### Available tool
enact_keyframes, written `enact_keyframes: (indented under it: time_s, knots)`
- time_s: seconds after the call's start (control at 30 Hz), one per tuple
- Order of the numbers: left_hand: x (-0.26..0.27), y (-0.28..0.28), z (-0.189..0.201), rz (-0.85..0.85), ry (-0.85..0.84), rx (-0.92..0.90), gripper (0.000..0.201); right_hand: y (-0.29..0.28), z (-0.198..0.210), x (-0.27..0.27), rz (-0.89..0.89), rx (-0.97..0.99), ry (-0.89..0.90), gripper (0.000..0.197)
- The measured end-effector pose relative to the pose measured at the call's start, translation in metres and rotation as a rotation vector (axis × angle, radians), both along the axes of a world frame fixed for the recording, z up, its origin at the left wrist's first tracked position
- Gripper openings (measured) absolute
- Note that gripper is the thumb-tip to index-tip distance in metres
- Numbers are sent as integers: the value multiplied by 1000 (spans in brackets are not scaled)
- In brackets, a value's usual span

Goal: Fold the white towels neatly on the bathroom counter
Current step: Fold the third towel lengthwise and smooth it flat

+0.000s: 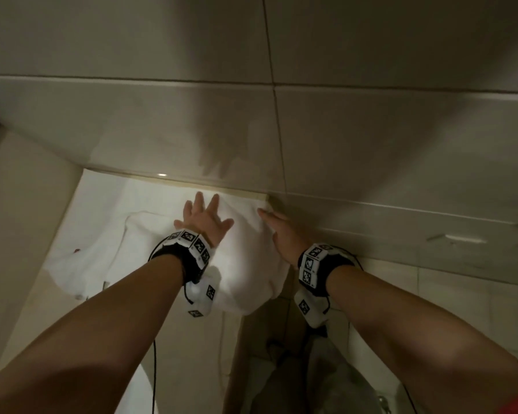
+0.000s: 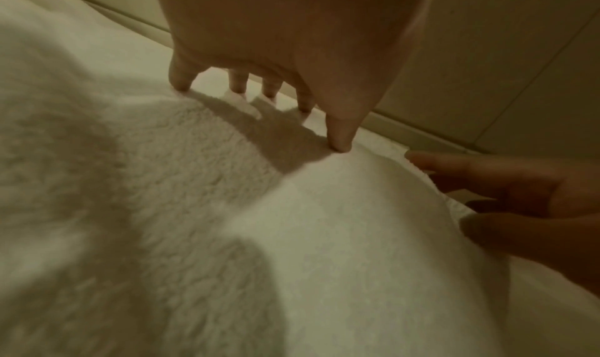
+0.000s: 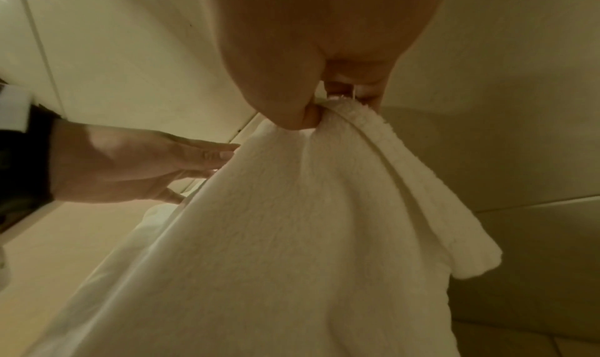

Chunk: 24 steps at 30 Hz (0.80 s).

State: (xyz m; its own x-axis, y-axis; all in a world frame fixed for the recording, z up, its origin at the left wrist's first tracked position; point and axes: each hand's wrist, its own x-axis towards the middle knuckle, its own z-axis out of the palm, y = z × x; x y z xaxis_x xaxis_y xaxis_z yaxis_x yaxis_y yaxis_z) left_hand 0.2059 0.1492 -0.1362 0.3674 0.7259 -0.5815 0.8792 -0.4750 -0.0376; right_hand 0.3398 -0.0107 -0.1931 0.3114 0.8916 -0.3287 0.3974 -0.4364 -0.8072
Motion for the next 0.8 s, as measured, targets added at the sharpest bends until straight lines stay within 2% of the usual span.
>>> enact_keyframes:
  time_s: [0.1,0.17,0.23,0.37,0.47,0.57,0.63,0.7,0.8]
  knots:
    - [3,1,1,2,21,-20,76,1,3,2,-33,-13,52,54]
    - [5,2,-1,6,20,-27,76,2,3,3,0,18,-27,49]
    - [6,3,-1,15,1,-33,77,3,1,2,51,37,-129,52]
    - [4,1,3,24,-31,-19,76,5,5,5,50,27,-171,54]
    - [5,-5,5,13,-113,75,70,8,7,9,100,5,-235,59]
    - [3,-11,7,-13,-225,191,52,8,9,13,62,-3,-156,62]
    - [1,-11,8,-30,-239,187,41,5,14,15,39,-4,-105,65]
    - [-3,-8,7,-63,-231,172,35,1,18,17,-63,13,-28,59]
    - [-7,-2,7,-81,-218,156,29,-6,8,20,-134,-66,-30,47]
